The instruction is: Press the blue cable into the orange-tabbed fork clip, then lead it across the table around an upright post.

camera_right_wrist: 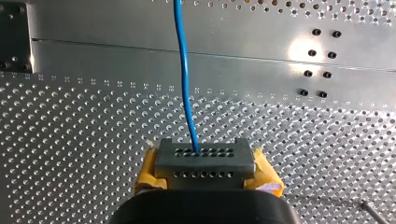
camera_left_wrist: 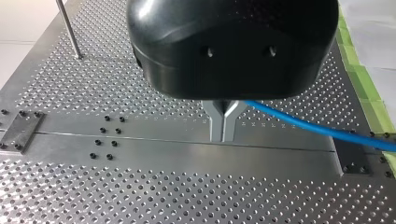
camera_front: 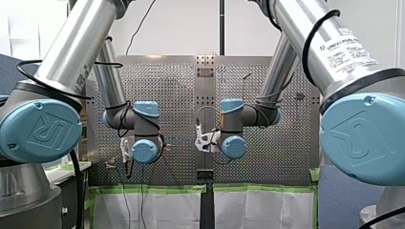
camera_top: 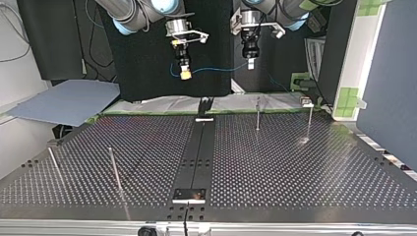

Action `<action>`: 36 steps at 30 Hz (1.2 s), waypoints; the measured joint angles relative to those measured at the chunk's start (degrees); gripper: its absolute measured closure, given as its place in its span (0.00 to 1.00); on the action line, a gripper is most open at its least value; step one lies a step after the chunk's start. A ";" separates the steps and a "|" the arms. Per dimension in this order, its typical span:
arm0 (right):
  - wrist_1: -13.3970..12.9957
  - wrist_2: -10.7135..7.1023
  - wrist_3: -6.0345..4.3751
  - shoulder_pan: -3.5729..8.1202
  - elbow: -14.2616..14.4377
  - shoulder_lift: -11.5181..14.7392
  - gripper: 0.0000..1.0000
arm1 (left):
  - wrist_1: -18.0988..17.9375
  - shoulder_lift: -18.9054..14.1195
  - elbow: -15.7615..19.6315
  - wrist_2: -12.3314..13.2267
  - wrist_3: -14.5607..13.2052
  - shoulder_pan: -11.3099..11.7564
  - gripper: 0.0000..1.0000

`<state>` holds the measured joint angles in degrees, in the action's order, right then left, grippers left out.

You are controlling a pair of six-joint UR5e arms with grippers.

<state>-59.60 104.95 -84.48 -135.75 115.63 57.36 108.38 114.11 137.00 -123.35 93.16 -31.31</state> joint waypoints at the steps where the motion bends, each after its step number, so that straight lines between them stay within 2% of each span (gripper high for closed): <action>1: 0.00 0.00 0.00 0.00 0.00 0.00 1.00 | 0.00 0.00 0.00 0.00 0.00 0.00 1.00; 10: 0.16 0.11 0.11 0.06 -0.17 -0.17 1.00 | -0.04 0.00 0.00 0.01 -0.07 0.06 1.00; 23: 5.96 0.35 0.35 0.09 -1.13 -6.34 1.00 | -0.09 0.00 0.00 0.00 -0.09 0.09 1.00; 31: 6.40 0.35 0.35 0.09 -1.14 -7.10 1.00 | -0.07 0.02 0.02 0.02 -0.11 0.11 1.00; 36: 6.41 0.35 0.36 0.09 -1.14 -7.11 1.00 | 1.59 0.94 0.30 1.58 -1.02 1.19 1.00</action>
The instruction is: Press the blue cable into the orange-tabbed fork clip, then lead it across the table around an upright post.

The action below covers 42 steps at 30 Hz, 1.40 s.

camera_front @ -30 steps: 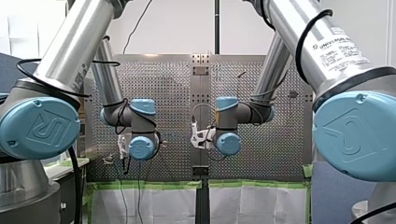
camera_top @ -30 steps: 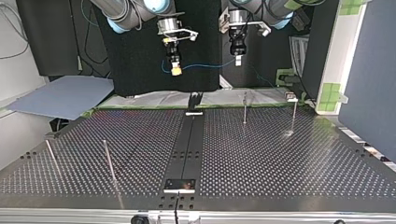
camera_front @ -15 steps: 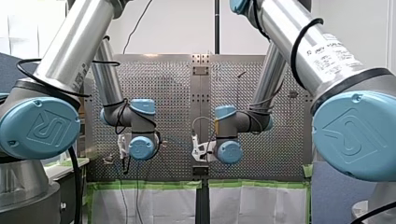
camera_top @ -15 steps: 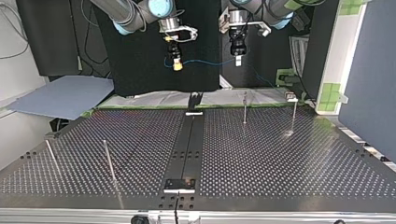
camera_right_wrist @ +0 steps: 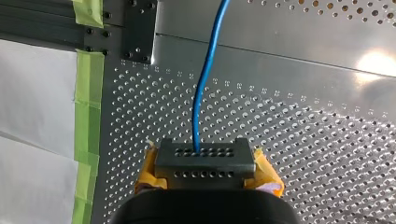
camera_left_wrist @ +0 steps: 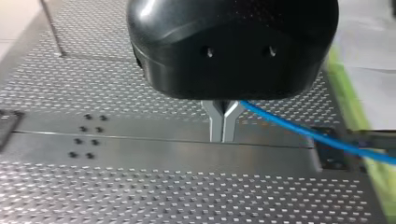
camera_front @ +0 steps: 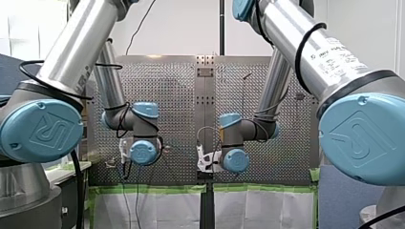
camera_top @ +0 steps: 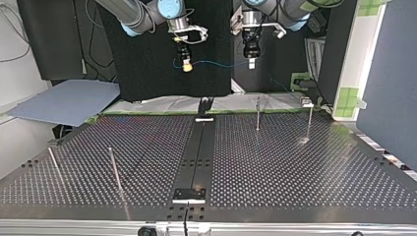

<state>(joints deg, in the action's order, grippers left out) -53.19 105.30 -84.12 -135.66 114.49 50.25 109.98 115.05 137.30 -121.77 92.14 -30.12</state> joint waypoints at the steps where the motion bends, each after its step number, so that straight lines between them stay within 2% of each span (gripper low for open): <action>1: 0.00 0.00 0.00 0.00 0.00 0.00 1.00 | 0.43 0.10 0.01 0.31 -0.09 0.13 1.00; 9: 0.00 0.00 0.00 0.00 0.00 -0.01 1.00 | 4.40 0.28 0.05 1.03 -0.29 0.38 1.00; 22: 0.01 0.01 0.01 0.01 0.01 0.00 1.00 | 4.96 0.24 0.00 1.04 -0.35 0.44 1.00; 25: 0.69 0.69 0.54 0.69 0.15 0.67 1.00 | 5.57 -0.35 -0.61 0.97 -0.67 0.60 1.00; 27: 1.58 1.31 0.49 1.50 -0.04 1.56 1.00 | 6.40 -1.20 -1.44 0.69 -0.41 0.54 1.00; 30: 3.04 1.14 -0.50 2.22 -0.19 3.04 1.00 | 8.05 -2.86 -3.08 0.24 0.72 0.62 1.00; 34: 4.59 -0.60 -2.54 2.89 -0.24 5.25 1.00 | 10.25 -5.04 -3.97 0.04 2.48 0.97 1.00; 38: 4.21 -3.07 -4.98 3.26 -0.57 7.81 1.00 | 10.76 -7.63 -2.28 -0.06 4.47 1.82 1.00; 42: 4.00 -5.18 -6.17 3.28 -1.41 9.92 1.00 | 8.99 -8.89 -0.36 -0.21 4.74 2.62 1.00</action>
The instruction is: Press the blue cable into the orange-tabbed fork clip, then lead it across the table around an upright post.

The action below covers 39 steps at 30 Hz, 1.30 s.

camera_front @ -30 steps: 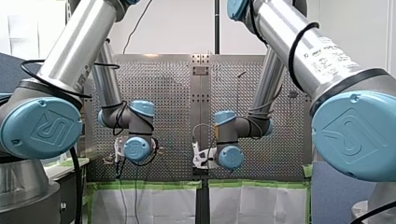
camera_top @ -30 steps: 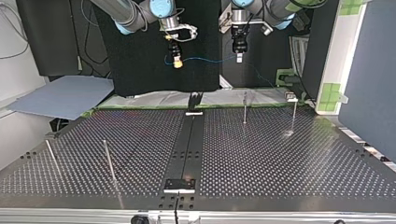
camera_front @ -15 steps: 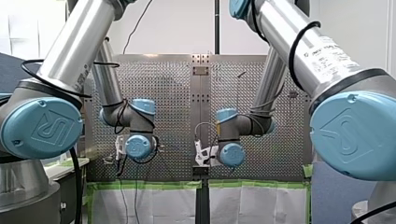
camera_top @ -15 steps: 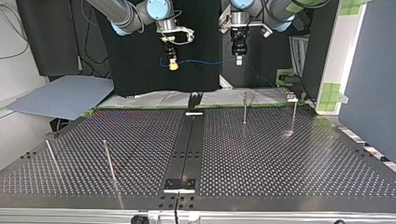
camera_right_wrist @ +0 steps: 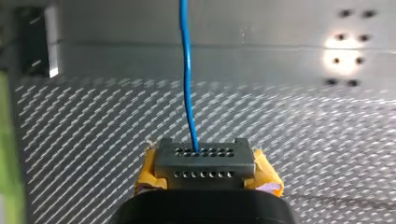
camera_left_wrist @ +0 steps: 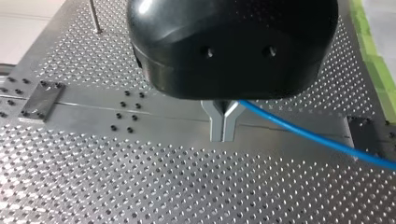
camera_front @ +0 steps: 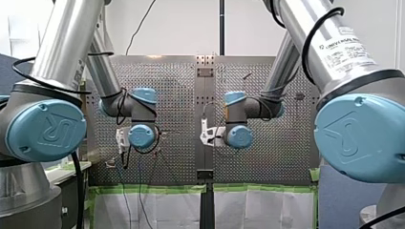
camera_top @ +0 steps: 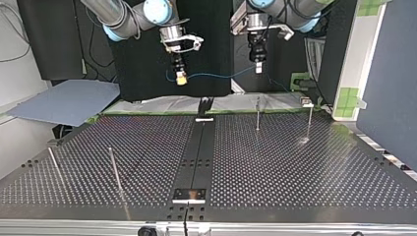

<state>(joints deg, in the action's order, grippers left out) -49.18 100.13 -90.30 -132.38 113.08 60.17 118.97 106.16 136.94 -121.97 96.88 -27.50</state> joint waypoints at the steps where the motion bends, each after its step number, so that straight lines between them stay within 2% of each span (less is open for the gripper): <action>1: -0.07 -0.27 -0.11 -0.05 -0.15 0.15 1.00 | -0.52 0.16 0.24 -0.05 -0.24 0.15 1.00; 6: -1.65 -0.89 -0.46 -0.58 -0.62 -0.80 1.00 | -2.98 2.38 0.76 -0.30 -1.61 0.78 1.00; 11: -4.39 -1.84 -1.29 -0.82 -1.03 -1.41 1.00 | -3.53 3.32 0.83 -0.36 -2.07 1.44 1.00; 16: -5.75 -2.36 -1.40 -1.14 -1.92 -2.96 1.00 | -3.91 4.14 0.79 0.08 -2.29 2.09 1.00; 21: -5.88 -3.07 -1.43 -1.89 -3.85 -5.38 1.00 | -6.11 6.60 0.78 1.07 -1.88 2.91 1.00; 31: -5.27 -3.04 -1.48 -3.06 -8.51 -10.59 1.00 | -10.83 11.52 0.09 1.74 -1.36 5.03 1.00; 39: -3.23 -3.15 -1.83 -3.80 -12.92 -15.01 1.00 | -11.72 15.78 -0.04 4.87 -1.84 8.82 1.00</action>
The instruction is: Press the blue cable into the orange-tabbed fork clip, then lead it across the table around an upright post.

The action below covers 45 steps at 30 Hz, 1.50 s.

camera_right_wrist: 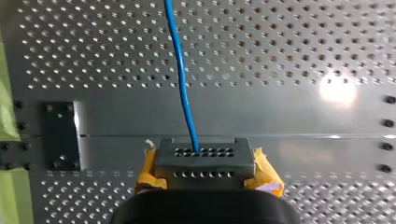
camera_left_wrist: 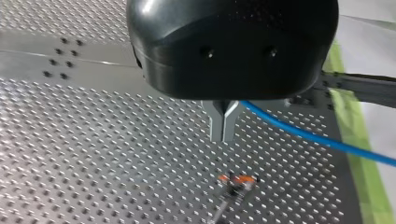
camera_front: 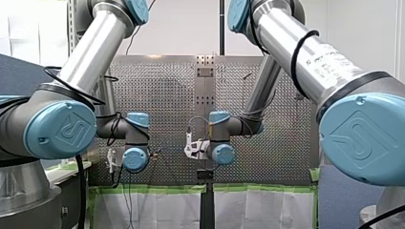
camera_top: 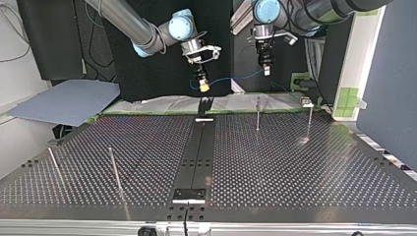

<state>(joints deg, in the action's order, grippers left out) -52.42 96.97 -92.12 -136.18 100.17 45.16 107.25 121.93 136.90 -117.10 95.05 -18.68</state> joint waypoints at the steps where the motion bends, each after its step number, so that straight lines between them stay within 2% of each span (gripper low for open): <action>1: 0.17 0.02 -0.09 -0.03 -0.46 -0.46 1.00 | -0.05 0.40 -0.01 0.42 -0.11 0.44 1.00; 8: 0.75 -0.08 -1.14 -0.10 -3.95 -4.48 1.00 | -2.18 3.86 -1.30 3.68 -0.46 3.76 1.00; 17: 1.78 -0.10 -1.40 0.74 -5.75 -9.34 1.00 | -2.59 8.91 -5.74 4.58 -0.25 4.98 1.00; 24: 2.05 -0.23 -1.70 1.29 -7.88 -10.02 1.00 | -1.08 11.73 -8.06 6.00 -0.53 5.66 1.00; 35: 5.42 -0.55 -1.72 1.44 -12.10 -10.14 1.00 | 1.98 12.11 -11.21 7.07 -0.78 7.46 1.00; 45: 5.73 -1.08 -1.84 2.68 -12.74 -10.27 1.00 | 5.12 12.13 -14.28 8.25 -0.30 8.83 1.00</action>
<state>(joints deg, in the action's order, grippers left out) -46.69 95.90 -93.96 -133.50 87.42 34.90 112.37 134.06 122.62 -108.85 94.75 -9.84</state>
